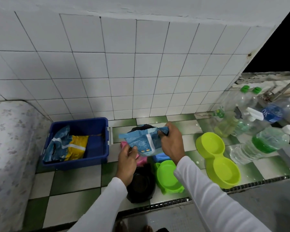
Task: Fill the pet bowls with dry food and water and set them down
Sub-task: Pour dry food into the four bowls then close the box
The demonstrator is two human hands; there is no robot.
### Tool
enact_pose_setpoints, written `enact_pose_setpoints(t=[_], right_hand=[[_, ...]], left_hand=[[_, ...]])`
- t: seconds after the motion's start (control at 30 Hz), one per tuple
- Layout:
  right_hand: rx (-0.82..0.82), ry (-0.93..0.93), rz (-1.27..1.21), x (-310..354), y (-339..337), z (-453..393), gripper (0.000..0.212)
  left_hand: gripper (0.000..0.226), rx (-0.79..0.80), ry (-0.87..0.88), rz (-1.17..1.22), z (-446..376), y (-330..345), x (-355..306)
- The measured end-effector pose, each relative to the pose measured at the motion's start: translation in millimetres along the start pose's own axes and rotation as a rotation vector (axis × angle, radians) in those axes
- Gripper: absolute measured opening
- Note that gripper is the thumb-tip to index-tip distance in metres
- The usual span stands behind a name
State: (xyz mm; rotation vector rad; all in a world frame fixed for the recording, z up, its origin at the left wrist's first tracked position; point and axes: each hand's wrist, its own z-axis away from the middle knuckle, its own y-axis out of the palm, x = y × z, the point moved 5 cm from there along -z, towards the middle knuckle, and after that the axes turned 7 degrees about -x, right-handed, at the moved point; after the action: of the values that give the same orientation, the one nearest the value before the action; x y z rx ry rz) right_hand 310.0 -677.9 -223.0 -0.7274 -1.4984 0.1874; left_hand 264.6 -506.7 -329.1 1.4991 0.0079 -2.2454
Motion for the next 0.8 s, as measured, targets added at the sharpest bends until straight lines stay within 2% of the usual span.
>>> enact_pose_setpoints(t=[0.27, 0.53, 0.67, 0.8], right_hand=[[0.0, 0.028, 0.026, -21.1, -10.4, -23.7, 0.033], [0.111, -0.06, 0.074, -26.1, -17.9, -51.2, 0.037], [0.184, -0.108, 0.125, -29.7, -17.6, -64.2, 0.031], [0.234, -0.144, 0.161, -34.0, -14.5, -72.8, 0.025]], left_hand=[[0.02, -0.003, -0.12, 0.12, -9.1, 36.7, 22.7], [0.014, -0.07, -0.186, 0.126, -18.5, 67.5, 54.9], [0.027, -0.043, -0.261, 0.315, -18.7, 89.0, 65.1], [0.036, -0.102, -0.29, 0.407, -21.4, 100.5, 71.5]])
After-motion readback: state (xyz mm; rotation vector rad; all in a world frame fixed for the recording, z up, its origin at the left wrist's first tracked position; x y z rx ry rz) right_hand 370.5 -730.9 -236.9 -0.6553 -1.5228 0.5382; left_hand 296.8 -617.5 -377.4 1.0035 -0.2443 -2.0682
